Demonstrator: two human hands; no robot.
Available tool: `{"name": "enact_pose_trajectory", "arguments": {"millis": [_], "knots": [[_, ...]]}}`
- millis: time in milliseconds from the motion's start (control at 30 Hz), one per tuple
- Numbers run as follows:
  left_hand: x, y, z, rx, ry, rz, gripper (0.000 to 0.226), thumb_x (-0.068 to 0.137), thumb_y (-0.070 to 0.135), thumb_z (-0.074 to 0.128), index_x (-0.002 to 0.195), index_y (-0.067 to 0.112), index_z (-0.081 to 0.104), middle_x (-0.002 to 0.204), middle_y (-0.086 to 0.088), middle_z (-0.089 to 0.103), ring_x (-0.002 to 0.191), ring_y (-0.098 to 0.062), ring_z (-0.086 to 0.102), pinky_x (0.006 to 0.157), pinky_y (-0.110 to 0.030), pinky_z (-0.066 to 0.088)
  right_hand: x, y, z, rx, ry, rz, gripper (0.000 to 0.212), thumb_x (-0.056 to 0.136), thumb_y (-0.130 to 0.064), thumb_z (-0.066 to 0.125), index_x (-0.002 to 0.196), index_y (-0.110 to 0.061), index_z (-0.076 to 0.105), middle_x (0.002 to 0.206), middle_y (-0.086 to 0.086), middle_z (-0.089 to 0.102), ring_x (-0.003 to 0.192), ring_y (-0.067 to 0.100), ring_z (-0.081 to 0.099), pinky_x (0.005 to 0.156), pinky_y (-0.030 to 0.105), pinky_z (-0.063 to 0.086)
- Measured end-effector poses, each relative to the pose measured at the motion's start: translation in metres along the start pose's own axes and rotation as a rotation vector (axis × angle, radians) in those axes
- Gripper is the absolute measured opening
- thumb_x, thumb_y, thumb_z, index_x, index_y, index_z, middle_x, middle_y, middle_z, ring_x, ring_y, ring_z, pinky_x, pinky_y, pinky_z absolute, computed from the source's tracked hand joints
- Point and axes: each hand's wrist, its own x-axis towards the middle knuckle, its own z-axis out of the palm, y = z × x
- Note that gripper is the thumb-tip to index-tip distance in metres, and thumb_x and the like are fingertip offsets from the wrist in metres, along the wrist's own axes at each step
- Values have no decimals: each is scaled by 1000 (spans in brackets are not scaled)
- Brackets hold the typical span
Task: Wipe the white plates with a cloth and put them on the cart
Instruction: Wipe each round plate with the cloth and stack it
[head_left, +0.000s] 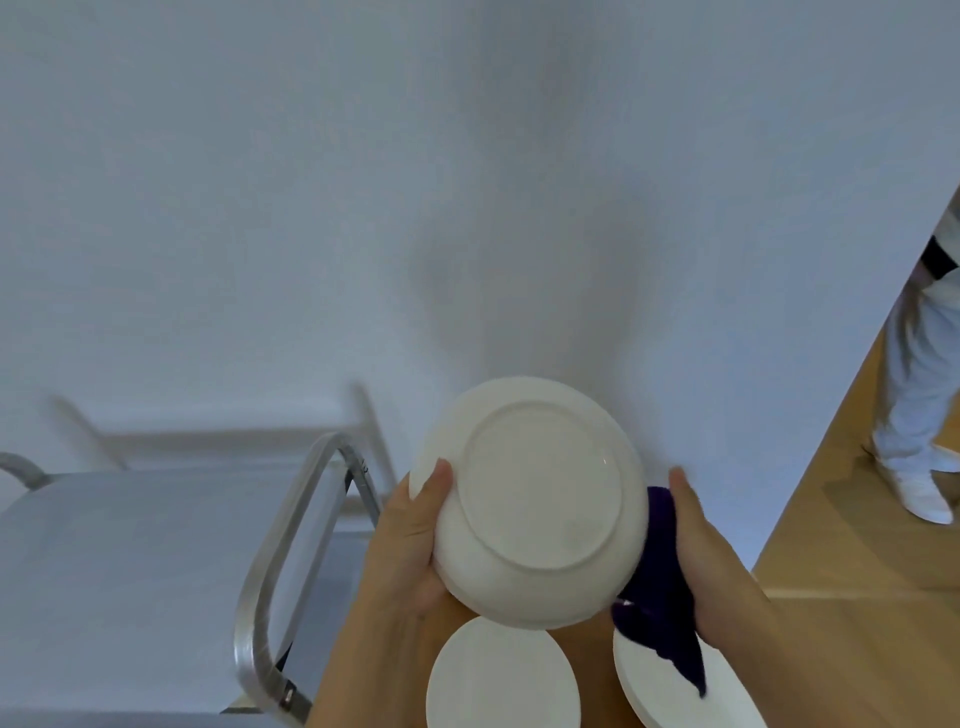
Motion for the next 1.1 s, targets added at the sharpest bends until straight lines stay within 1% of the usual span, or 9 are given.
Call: {"name": "enact_pose_trajectory", "arguments": {"millis": [133, 267, 367, 433, 533, 633, 733, 933, 1100], "knots": [[-3, 5, 4, 428, 127, 161, 43, 65, 49, 65, 99, 24, 65, 86, 5, 75, 77, -13, 72, 63, -32, 58, 4, -8, 6, 22, 227, -260, 47, 94, -52, 38, 120, -16, 55, 99, 10, 63, 89, 29, 59, 82, 43, 45], [0, -6, 14, 807, 136, 260, 14, 84, 48, 57, 88, 35, 59, 73, 13, 69, 66, 10, 62, 46, -5, 43, -21, -28, 43, -219, 27, -675, 18, 95, -42, 44, 102, -57, 50, 102, -24, 62, 99, 2, 58, 79, 23, 45], [-4, -12, 24, 935, 19, 321, 21, 85, 50, 52, 80, 32, 61, 71, 17, 69, 65, 4, 63, 51, -7, 46, -24, -27, 75, -675, -152, -990, 38, 98, -37, 36, 130, -55, 28, 148, -19, 29, 139, 8, 20, 115, 32, 19], [-9, -14, 26, 939, -24, 306, 27, 90, 45, 52, 81, 22, 63, 71, 14, 69, 63, -2, 64, 54, -12, 49, -19, -32, 85, -849, -138, -1044, 47, 94, -45, 31, 140, -46, 25, 154, -18, 6, 141, 7, -4, 114, 32, -1], [-19, -12, 24, 953, -39, 266, 36, 87, 55, 54, 82, 21, 63, 72, 12, 69, 63, -5, 63, 53, -15, 49, -10, -42, 83, -801, -103, -1021, 54, 84, -50, 37, 136, -35, 43, 151, -9, 27, 138, 12, 18, 115, 34, 12], [-29, -8, 20, 1012, 14, 261, 25, 80, 57, 55, 81, 32, 61, 72, 13, 67, 67, -1, 61, 56, -15, 48, 4, -45, 72, -491, -126, -858, 41, 86, -46, 43, 123, -35, 54, 124, -17, 52, 116, 4, 46, 101, 29, 36], [-39, 4, 15, 877, 27, 275, 30, 64, 60, 59, 74, 33, 68, 73, 13, 69, 63, -3, 64, 54, -16, 49, 20, -40, 55, -246, -137, -611, 20, 94, -40, 45, 107, -38, 59, 109, -16, 62, 100, 2, 57, 84, 24, 43], [-38, 23, 15, 421, 115, 306, 24, 66, 53, 75, 83, 36, 75, 82, 0, 76, 71, -11, 71, 56, -25, 53, 17, -16, 40, 18, -49, -311, 23, 97, -43, 38, 89, -39, 59, 87, -14, 68, 79, 1, 62, 62, 19, 46], [-25, 17, 42, 107, 311, 266, 31, 86, 50, 55, 102, 29, 70, 87, 3, 75, 71, -14, 73, 47, -27, 54, -3, 37, 64, 159, -59, -229, 57, 87, -62, 37, 138, -37, 34, 129, -8, 53, 116, 13, 51, 101, 39, 40]]}}
